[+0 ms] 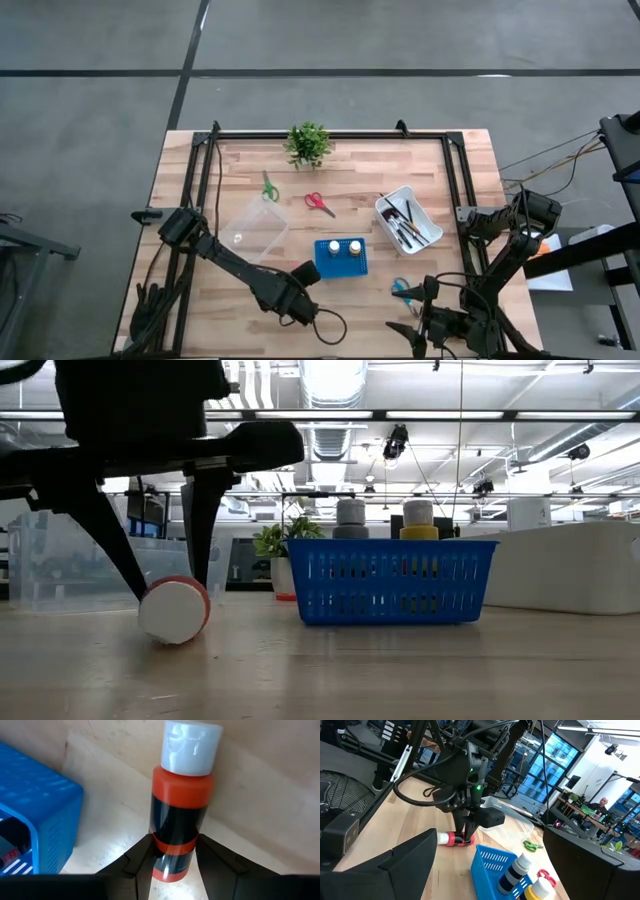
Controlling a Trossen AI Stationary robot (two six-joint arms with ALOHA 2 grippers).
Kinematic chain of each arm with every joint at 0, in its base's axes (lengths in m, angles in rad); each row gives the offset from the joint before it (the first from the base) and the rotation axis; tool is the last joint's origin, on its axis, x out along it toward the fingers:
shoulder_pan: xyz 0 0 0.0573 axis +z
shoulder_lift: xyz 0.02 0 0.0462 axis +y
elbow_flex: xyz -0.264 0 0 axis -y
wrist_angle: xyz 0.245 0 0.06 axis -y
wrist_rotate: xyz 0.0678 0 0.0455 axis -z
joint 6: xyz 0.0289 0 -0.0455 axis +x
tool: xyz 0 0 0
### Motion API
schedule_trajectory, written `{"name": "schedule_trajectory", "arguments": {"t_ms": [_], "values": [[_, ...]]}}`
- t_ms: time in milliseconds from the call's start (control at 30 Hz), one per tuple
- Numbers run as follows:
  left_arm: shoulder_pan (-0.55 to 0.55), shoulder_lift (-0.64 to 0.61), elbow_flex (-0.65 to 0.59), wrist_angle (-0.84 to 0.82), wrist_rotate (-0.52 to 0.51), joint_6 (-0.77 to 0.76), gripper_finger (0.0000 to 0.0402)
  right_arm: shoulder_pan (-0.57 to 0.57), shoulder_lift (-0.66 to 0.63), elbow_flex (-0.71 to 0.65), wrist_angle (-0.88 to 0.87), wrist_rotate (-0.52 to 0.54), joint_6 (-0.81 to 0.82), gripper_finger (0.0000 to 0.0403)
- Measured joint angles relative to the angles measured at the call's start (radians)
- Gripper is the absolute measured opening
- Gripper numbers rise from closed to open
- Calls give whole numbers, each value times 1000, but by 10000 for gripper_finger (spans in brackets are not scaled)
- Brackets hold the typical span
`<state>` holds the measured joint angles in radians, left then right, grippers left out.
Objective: Pick & Place Paint Supplies
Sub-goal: Put the orange paint bottle in the blue bin
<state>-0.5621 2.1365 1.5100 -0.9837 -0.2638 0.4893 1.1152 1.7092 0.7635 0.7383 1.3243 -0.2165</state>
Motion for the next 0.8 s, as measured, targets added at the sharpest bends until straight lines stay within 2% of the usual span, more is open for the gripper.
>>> {"name": "schedule_trajectory", "arguments": {"t_ms": [267, 600, 700, 800], "values": [[2, -1, -2, 26, 45, -46, 149, 0, 0, 0, 0, -16, 0, 361], [8, -1, -49, 122, 112, -57, 184, 1, 0, 0, 0, -18, 0, 361], [8, -1, -49, 122, 111, -82, 180, 4, 0, 0, 1, -18, 3, 361], [8, -4, -49, 116, 111, -127, 157, 5, 0, 0, 1, -18, 3, 361]]}}
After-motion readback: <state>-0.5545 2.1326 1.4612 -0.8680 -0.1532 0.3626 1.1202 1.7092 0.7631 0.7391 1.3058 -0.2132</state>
